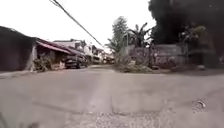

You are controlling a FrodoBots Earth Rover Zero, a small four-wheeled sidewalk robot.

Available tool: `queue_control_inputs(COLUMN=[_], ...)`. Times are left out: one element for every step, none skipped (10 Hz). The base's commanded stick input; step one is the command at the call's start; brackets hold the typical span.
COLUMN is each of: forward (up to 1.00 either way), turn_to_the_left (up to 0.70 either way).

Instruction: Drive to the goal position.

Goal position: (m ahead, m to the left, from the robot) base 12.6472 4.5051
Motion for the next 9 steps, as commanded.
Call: queue_control_inputs(forward=[0.70, 0.70, 0.70, 0.70, 0.70, 0.70, 0.70, 0.70, 0.70], turn_to_the_left=[0.00, 0.00, 0.00, 0.00, 0.00, 0.00, 0.00, 0.00, 0.00])
